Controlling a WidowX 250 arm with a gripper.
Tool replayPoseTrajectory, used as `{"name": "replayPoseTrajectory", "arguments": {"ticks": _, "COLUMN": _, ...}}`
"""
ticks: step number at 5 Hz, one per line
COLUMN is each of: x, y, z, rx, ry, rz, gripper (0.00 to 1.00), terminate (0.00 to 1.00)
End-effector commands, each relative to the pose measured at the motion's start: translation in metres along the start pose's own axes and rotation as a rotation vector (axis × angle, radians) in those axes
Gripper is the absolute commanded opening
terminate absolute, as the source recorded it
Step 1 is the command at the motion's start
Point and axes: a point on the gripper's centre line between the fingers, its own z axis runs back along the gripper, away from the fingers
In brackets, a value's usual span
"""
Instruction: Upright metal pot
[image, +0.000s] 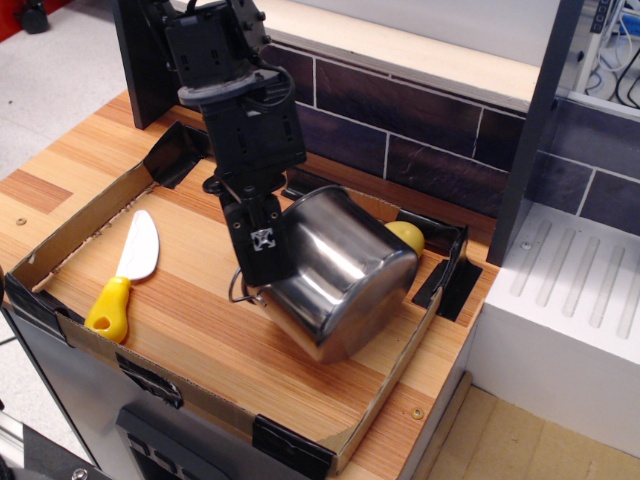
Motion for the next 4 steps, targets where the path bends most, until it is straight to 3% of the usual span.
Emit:
{"name": "replayPoseTrajectory", "arguments": {"ticks": 1, "x": -0.011, "y": -0.012, "z": 0.023, "rx": 0.226, "ry": 0.064, "rz": -0.007, "gripper": 0.0, "terminate": 0.0}}
{"name": "replayPoseTrajectory", "arguments": {"ticks": 2, "x": -0.014, "y": -0.017, "z": 0.029, "rx": 0.45, "ry": 0.104, "rz": 0.052, "gripper": 0.0, "terminate": 0.0}}
{"name": "replayPoseTrajectory", "arguments": {"ticks": 3, "x": -0.014, "y": -0.019, "z": 0.034, "rx": 0.741, "ry": 0.141, "rz": 0.129, "gripper": 0.0, "terminate": 0.0}}
{"name": "replayPoseTrajectory", "arguments": {"ticks": 4, "x": -0.011, "y": -0.017, "z": 0.029, "rx": 0.87, "ry": 0.168, "rz": 0.147, "gripper": 0.0, "terminate": 0.0}}
